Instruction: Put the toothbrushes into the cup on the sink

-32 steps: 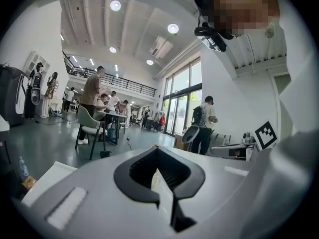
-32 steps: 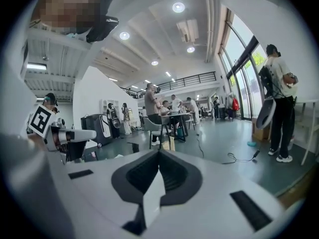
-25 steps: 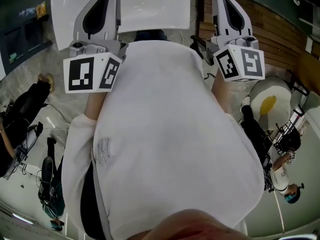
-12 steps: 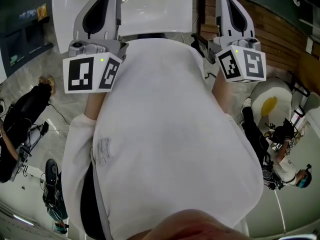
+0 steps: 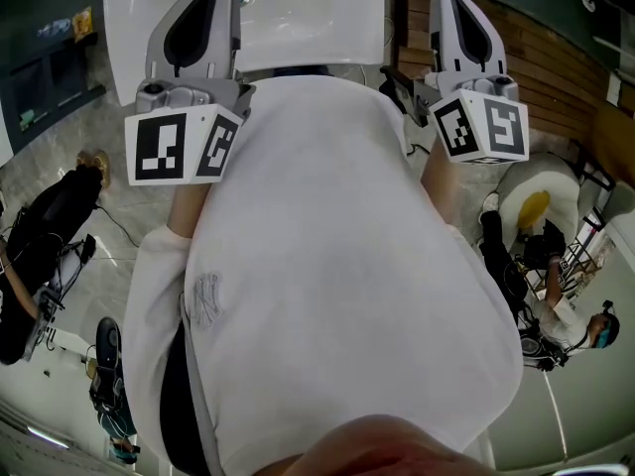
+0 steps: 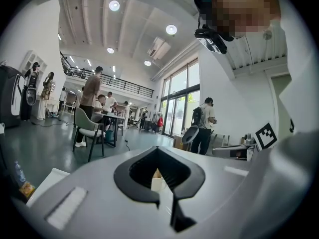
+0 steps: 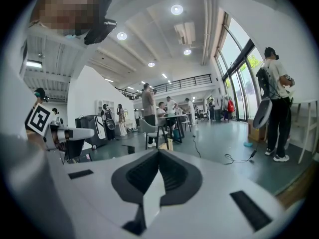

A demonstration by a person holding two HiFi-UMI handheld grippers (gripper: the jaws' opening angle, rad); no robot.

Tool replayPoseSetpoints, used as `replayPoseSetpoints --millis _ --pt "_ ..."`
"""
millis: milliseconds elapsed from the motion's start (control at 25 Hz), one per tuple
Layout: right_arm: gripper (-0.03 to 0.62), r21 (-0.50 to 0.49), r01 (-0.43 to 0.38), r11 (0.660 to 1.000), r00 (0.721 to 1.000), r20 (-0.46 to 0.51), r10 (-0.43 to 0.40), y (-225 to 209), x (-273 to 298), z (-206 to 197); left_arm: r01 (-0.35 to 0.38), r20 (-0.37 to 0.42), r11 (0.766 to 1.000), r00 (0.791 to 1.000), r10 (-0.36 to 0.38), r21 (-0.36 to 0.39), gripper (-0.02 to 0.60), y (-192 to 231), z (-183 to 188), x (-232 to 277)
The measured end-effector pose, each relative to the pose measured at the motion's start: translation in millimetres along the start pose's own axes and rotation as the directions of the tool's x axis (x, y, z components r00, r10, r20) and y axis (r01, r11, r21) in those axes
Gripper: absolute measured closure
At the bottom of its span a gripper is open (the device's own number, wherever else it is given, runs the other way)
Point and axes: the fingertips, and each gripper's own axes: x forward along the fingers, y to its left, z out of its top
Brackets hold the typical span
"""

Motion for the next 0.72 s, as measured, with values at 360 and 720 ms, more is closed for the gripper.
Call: replayPoseSetpoints --millis 360,720 --pt "0.583 -0.008 -0.004 1.000 1.000 0.004 0.004 6 8 3 0.006 0.008 1.000 1.000 -0.006 -0.003 0.581 6 2 2" --pt "0.583 -0.017 -0.001 1.000 1.000 0.006 0.001 4 13 5 0.006 0.009 1.000 1.000 -0.006 -0.004 0.580 11 2 6"
